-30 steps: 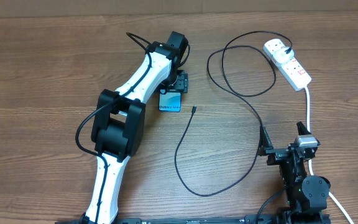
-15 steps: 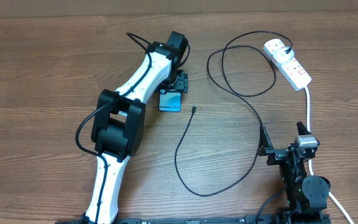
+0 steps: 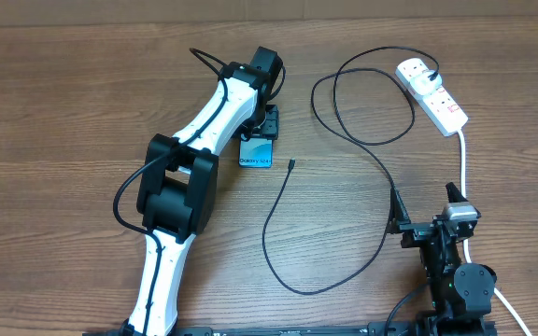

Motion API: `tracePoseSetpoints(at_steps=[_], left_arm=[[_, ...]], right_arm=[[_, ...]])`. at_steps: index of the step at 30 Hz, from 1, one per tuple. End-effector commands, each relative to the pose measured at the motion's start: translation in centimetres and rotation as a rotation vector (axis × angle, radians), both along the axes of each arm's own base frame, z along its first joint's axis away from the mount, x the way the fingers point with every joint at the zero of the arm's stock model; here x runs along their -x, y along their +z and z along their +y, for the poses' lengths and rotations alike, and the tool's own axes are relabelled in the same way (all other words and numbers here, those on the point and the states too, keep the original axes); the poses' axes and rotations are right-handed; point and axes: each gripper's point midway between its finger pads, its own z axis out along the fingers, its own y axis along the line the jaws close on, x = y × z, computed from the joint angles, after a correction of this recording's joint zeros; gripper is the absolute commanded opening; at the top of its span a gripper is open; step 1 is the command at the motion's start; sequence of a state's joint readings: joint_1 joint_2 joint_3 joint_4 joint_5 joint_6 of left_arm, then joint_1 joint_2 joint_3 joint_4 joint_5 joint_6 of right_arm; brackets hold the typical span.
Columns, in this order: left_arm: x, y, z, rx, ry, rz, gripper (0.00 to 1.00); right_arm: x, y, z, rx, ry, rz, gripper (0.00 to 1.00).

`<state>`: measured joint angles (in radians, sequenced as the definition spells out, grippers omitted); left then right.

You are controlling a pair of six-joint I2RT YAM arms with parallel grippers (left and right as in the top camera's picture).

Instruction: Plug charger to phone and switch on socket

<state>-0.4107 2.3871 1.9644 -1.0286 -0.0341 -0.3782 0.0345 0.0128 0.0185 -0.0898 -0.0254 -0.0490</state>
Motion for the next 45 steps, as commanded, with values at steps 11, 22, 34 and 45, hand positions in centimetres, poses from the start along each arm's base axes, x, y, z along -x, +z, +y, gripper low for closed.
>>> tracePoseSetpoints(at_steps=[11,22,34,45], left_arm=[[1.2,-1.4,0.9,-0.045,-0.009,0.060,0.67],[2.2,-1.3,0.1,0.042,0.066,0.125,0.62],[3.1,-0.2,0.0,0.307,0.192,0.284,0.62],[3.6,5.3,-2.8,0.829,0.274,0.498,0.61]], right_arm=[[0.0,-0.1,0.0,0.001,0.000,-0.006,1.00],[0.0,-0.1,0.0,0.001,0.000,-0.006,1.00],[0.0,-0.1,0.0,0.001,0.000,-0.006,1.00],[0.0,-0.1,0.0,0.001,0.000,-0.006,1.00]])
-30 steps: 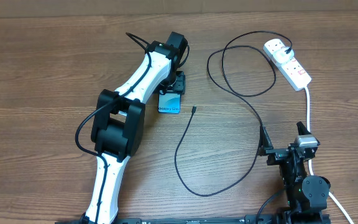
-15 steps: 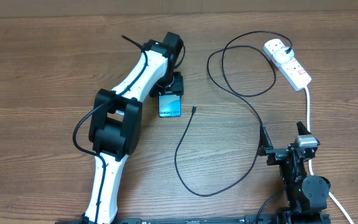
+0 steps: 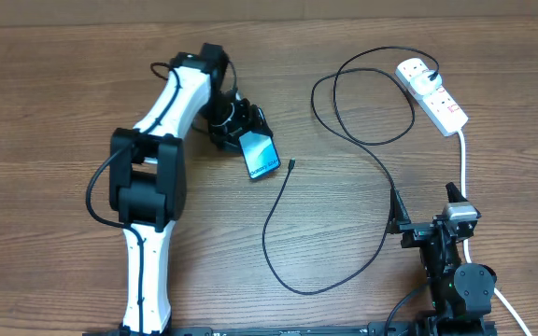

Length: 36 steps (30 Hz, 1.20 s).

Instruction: Plug charger to phone and switch on socket

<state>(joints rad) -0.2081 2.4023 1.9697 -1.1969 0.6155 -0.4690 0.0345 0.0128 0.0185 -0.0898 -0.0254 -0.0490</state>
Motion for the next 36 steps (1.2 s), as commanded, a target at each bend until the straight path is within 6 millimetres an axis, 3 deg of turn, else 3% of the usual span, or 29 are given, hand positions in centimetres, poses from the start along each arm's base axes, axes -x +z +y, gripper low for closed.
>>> tracePoseSetpoints(at_steps=[1,25,32,36], left_arm=[[0.4,3.3,-3.0,0.308,0.048,0.092,0.62],[0.6,4.8,-3.4,0.404,0.064,0.126,0.62],[0.5,0.5,0.0,0.080,0.028,0.060,0.61],[0.2,-1.0,1.9,-0.062,0.014,0.023,0.61]], right_arm=[[0.0,-0.1,0.0,0.001,0.000,-0.006,1.00],[0.0,-0.1,0.0,0.001,0.000,-0.006,1.00],[0.0,-0.1,0.0,0.001,0.000,-0.006,1.00],[0.0,-0.1,0.0,0.001,0.000,-0.006,1.00]])
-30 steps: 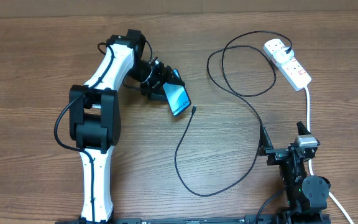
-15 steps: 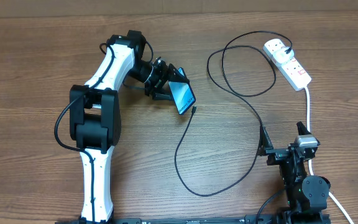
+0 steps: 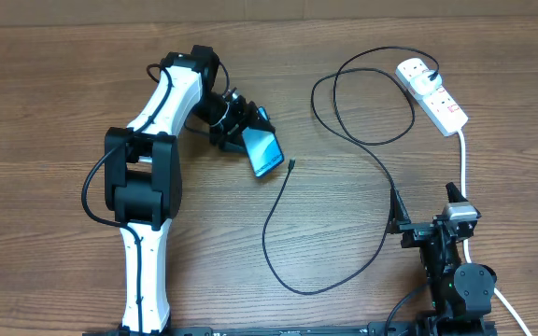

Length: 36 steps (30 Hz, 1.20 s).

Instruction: Plug charger to phone and switch on socket

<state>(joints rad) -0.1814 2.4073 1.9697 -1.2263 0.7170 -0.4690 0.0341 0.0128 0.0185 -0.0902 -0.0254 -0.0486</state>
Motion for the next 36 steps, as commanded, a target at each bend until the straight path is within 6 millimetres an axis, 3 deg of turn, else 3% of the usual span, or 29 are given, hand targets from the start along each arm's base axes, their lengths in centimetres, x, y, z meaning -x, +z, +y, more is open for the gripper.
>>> tracePoseSetpoints(at_steps=[1,13,25,32,36], left_arm=[[-0.3,-2.2,2.4,-0.181,-0.025,-0.036,0.61],[-1.2,-4.2,6.6,-0.502,-0.074,-0.118,0.61],[-1.2,-4.4,6.4,-0.832,-0.219,-0.244,0.64],[-1.0,-4.4,6.2,-0.841,-0.230,-0.244,0.66],[-1.0,-4.5,6.3,-0.842,-0.230,-0.243,0.75]], right_arm=[[0.0,-0.1,0.1,0.002,0.001,-0.006,1.00],[0.0,-0.1,0.1,0.001,0.001,-0.006,1.00],[0.0,-0.1,0.1,0.001,0.001,-0.006,1.00],[0.0,-0.1,0.1,0.001,0.001,-0.006,1.00],[0.0,-0.1,0.1,0.001,0.001,-0.006,1.00]])
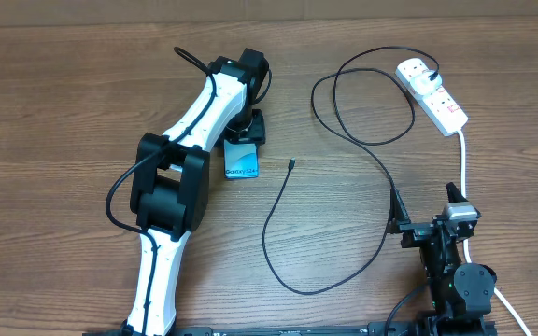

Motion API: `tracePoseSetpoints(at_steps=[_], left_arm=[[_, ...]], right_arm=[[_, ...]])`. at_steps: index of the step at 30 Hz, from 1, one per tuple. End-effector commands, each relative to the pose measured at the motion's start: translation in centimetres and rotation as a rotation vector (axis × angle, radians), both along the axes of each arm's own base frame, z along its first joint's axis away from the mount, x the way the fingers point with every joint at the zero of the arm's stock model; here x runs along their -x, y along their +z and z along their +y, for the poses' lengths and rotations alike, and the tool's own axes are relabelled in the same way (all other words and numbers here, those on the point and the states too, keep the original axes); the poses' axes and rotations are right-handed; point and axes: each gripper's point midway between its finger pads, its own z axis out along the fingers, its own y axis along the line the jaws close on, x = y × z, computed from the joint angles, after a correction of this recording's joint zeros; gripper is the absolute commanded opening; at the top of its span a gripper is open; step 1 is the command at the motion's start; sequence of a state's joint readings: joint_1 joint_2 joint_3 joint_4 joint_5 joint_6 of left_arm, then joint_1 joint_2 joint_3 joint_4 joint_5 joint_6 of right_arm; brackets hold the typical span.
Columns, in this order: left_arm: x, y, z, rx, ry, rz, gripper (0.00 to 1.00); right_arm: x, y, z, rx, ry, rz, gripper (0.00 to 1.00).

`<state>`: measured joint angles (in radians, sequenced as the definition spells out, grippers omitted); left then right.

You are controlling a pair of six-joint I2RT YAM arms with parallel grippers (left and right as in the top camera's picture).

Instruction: Plug charger to phone and switch on socket

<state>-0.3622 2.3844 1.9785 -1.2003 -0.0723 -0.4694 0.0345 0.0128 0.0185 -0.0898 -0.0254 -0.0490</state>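
A blue phone [241, 162] lies in the middle of the table, its long axis running front to back. My left gripper [244, 133] is shut on its far end. The black charger cable [278, 201] snakes across the table. Its free plug tip [290, 165] rests a little right of the phone, apart from it. The other end of the cable runs to the charger [417, 69] plugged into the white socket strip [440, 101] at the far right. My right gripper [425, 207] is parked at the near right, fingers spread, holding nothing.
The cable makes a wide loop [362, 93] between the phone and the strip. The strip's white lead [463, 159] runs down past the right arm. The wooden table [54, 112] shows bare at the left.
The left arm has swung from the left side to the right. The phone, which was angled toward the cable tip, now points front to back and sits slightly further left of the tip.
First the left gripper held the phone's far end, the phone squared to the table beside the cable tip. Then the arm stood to the left with the phone turned diagonally toward the tip, twice. Now the phone is squared again, a little further left. The right arm stayed parked.
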Motion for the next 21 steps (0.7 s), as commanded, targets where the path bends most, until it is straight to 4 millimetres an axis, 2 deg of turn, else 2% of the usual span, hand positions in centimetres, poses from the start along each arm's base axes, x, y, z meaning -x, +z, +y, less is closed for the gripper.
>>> tracePoseSetpoints(at_steps=[1,11,13,16,21], left_arm=[[0.02,-1.42,2.00,-0.097,0.009,0.009,0.76],[0.03,-1.44,2.02,-0.098,0.006,0.010,0.81],[0.04,-1.44,2.03,-0.098,0.004,0.011,0.85],[0.08,-1.50,1.82,-0.077,0.007,0.017,0.99],[-0.22,-1.64,1.73,-0.014,0.028,0.025,1.00]], right_arm=[[0.00,-0.13,0.05,0.001,0.000,-0.006,1.00],[0.00,-0.13,0.05,0.001,0.000,-0.006,1.00],[0.00,-0.13,0.05,0.001,0.000,-0.006,1.00],[0.00,-0.13,0.05,0.001,0.000,-0.006,1.00],[0.00,-0.13,0.05,0.001,0.000,-0.006,1.00]])
